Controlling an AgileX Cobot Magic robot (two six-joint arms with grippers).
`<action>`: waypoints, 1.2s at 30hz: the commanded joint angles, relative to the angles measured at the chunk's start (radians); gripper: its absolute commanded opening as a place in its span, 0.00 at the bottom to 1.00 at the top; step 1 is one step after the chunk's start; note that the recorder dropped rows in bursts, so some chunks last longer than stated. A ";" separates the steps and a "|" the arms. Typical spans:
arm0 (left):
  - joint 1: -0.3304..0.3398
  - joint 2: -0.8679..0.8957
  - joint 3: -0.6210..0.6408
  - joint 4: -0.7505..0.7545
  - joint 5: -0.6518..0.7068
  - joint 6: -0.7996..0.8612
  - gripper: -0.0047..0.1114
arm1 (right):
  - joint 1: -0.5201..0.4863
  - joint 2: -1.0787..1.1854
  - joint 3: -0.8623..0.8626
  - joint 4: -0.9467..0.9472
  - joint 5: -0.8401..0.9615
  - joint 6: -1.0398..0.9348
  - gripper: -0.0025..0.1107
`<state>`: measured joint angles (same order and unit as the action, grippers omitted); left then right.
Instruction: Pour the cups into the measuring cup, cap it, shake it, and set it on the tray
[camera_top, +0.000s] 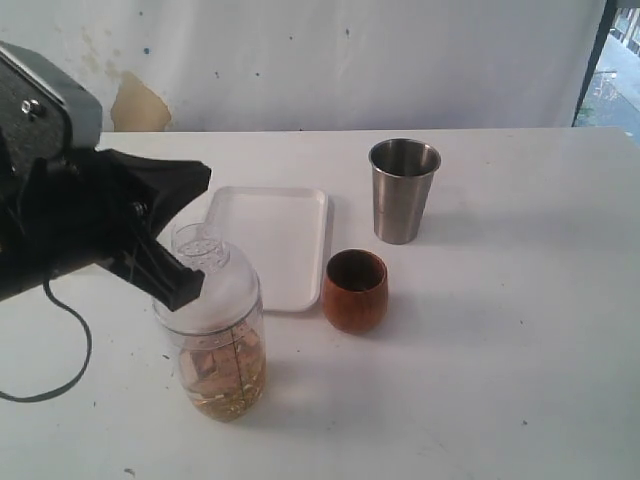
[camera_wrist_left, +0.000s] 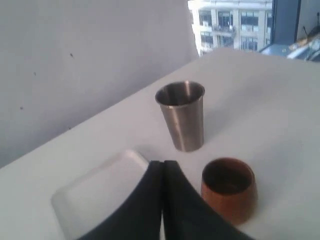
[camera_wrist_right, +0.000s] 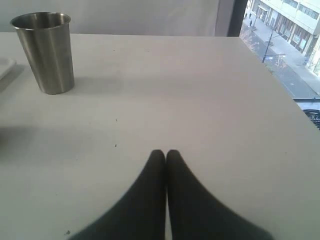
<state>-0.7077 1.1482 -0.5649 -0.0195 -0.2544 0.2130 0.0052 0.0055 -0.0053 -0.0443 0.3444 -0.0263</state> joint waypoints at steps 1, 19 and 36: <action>-0.004 0.016 0.029 0.019 0.045 -0.009 0.04 | -0.005 -0.006 0.005 -0.004 -0.008 0.004 0.02; -0.002 -0.314 0.219 -0.049 -0.132 -0.085 0.04 | -0.005 -0.006 0.005 -0.004 -0.008 0.004 0.02; -0.002 -0.290 0.565 0.059 -0.380 -0.198 0.05 | -0.005 -0.006 0.005 -0.004 -0.008 0.004 0.02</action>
<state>-0.7077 0.8490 -0.0051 -0.0572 -0.6484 0.0735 0.0052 0.0055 -0.0053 -0.0443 0.3444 -0.0263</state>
